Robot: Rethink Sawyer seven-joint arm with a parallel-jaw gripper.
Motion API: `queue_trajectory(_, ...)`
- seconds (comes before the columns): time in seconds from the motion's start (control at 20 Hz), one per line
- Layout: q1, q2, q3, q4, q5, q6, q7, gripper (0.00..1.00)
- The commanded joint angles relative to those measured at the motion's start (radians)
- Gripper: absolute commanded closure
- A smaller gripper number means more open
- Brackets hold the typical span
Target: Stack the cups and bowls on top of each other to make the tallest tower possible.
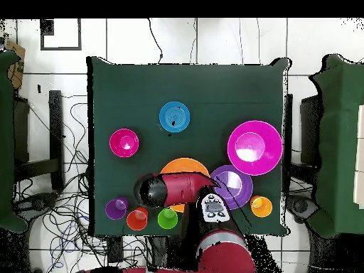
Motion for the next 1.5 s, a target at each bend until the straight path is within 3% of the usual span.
queue_trajectory(0.05,0.027,0.054,-0.013,0.009,-0.059,-0.092,0.113,0.00)
queue_trajectory(0.3,0.046,0.127,-0.018,-0.010,-0.057,-0.159,0.128,0.00)
queue_trajectory(0.8,0.119,0.176,-0.037,-0.020,0.004,-0.220,0.168,0.00)
queue_trajectory(1.4,0.137,0.133,-0.055,0.002,0.027,-0.210,0.173,0.00)
queue_trajectory(1.45,0.139,0.132,-0.058,0.001,0.028,-0.210,0.172,1.00)
queue_trajectory(1.5,0.138,0.131,-0.058,0.001,0.030,-0.204,0.172,1.00)
